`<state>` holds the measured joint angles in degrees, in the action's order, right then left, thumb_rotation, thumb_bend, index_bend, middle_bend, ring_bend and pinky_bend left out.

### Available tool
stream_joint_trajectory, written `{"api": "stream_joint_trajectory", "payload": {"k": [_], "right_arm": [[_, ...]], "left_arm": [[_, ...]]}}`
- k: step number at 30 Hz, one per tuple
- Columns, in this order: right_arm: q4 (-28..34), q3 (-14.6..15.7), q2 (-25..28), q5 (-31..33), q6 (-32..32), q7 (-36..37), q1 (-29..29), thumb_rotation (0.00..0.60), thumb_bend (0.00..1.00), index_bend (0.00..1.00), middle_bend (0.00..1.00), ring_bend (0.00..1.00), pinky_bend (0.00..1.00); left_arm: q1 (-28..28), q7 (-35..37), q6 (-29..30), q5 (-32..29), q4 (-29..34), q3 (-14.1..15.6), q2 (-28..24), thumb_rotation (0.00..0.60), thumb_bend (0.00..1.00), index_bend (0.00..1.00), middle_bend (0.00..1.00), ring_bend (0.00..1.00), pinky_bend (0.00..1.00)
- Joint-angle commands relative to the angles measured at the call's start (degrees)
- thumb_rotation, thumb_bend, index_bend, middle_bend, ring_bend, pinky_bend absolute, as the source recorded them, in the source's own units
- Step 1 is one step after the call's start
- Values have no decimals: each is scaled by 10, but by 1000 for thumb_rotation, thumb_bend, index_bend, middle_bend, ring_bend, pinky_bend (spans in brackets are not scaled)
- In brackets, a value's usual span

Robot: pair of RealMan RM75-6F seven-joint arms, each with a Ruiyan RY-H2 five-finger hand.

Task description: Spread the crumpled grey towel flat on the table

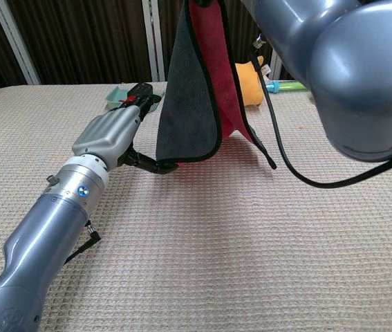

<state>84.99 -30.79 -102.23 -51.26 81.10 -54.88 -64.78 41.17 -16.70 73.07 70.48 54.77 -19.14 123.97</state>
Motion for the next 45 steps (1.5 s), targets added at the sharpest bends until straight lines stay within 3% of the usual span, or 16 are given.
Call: {"api": "stream_joint_trajectory", "payload": {"k": [1, 9, 24, 35, 45], "right_arm": [[2, 0, 3, 1, 1, 3, 2, 600, 545, 632, 220, 124, 69], [6, 5, 13, 0, 3, 7, 9, 600, 545, 632, 219, 125, 70], [14, 14, 22, -2, 6, 9, 14, 600, 545, 632, 220, 125, 70], [15, 20, 18, -4, 7, 10, 14, 600, 546, 643, 220, 124, 70], [21, 22, 18, -8, 13, 6, 15, 600, 545, 649, 220, 124, 70]], "left_arm": [[9, 11, -3, 4, -22, -7, 9, 600, 41, 0, 0, 0, 74], [13, 35, 11, 17, -42, -16, 4, 600, 183, 0, 0, 0, 74], [25, 61, -3, -8, -94, -56, -24, 600, 190, 0, 0, 0, 74], [34, 77, -24, -25, -115, -64, -28, 600, 190, 7, 0, 0, 74], [47, 153, -36, 23, -103, -28, -48, 600, 190, 320, 0, 0, 74]]}}
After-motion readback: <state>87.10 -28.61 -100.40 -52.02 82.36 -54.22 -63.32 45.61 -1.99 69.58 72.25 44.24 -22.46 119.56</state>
